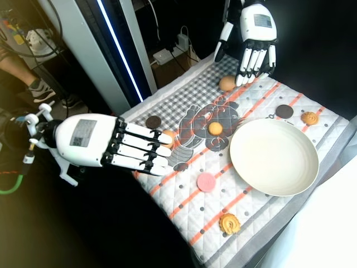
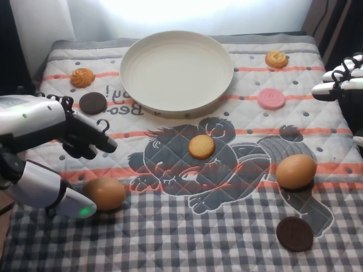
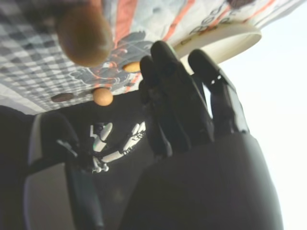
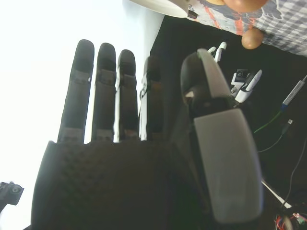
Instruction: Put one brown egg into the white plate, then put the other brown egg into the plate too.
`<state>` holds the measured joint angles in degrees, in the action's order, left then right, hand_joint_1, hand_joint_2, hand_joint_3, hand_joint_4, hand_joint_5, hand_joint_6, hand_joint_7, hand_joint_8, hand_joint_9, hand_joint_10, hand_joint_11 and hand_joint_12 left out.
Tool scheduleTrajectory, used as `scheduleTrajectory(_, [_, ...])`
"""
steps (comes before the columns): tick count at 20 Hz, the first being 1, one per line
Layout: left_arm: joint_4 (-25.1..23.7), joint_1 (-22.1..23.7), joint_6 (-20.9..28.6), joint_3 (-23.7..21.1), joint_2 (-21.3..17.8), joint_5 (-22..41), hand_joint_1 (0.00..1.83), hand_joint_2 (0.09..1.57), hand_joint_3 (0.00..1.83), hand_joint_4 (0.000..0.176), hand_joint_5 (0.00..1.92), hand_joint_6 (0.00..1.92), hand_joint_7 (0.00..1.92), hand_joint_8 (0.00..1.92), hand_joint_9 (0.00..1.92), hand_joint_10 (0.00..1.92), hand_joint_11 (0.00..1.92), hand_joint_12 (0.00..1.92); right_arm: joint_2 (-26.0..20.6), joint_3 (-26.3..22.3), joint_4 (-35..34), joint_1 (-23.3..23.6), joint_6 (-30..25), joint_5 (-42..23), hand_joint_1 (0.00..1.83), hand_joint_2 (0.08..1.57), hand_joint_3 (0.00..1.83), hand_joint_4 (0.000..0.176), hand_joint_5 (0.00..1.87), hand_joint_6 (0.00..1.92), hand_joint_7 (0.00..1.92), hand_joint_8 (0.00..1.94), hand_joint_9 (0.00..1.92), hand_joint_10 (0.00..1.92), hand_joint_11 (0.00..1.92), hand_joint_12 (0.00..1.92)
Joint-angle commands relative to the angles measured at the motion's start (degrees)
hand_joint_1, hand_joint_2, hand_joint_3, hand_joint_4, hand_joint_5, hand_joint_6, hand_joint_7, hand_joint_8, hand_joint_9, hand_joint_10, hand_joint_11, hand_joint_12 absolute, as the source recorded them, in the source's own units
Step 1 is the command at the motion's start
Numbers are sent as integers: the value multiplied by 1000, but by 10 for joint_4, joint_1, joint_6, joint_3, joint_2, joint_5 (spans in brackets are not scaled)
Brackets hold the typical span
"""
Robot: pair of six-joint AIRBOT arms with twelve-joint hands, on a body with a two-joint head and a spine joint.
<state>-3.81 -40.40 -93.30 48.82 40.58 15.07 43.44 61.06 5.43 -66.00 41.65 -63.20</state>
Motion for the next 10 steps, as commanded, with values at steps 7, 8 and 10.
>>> scheduleTrajectory(7, [2, 0, -5, 18, 39, 29, 836, 835, 1, 55, 758, 0, 851, 2, 615, 690, 108, 1383, 2, 4, -17, 1, -2, -67, 791, 1288, 5, 67, 493, 1, 483, 1, 476, 0, 375, 198])
scheduleTrajectory(8, [1, -2, -5, 18, 39, 27, 833, 833, 0, 66, 775, 0, 850, 1, 587, 759, 106, 1388, 2, 5, -17, 0, -2, -67, 792, 1291, 6, 68, 492, 0, 480, 0, 474, 0, 375, 196])
scheduleTrajectory(10, [1, -2, -5, 18, 39, 24, 859, 852, 2, 69, 763, 1, 859, 5, 588, 773, 130, 1370, 2, 6, -17, -3, -2, -67, 760, 1301, 7, 60, 501, 3, 482, 1, 473, 0, 381, 193])
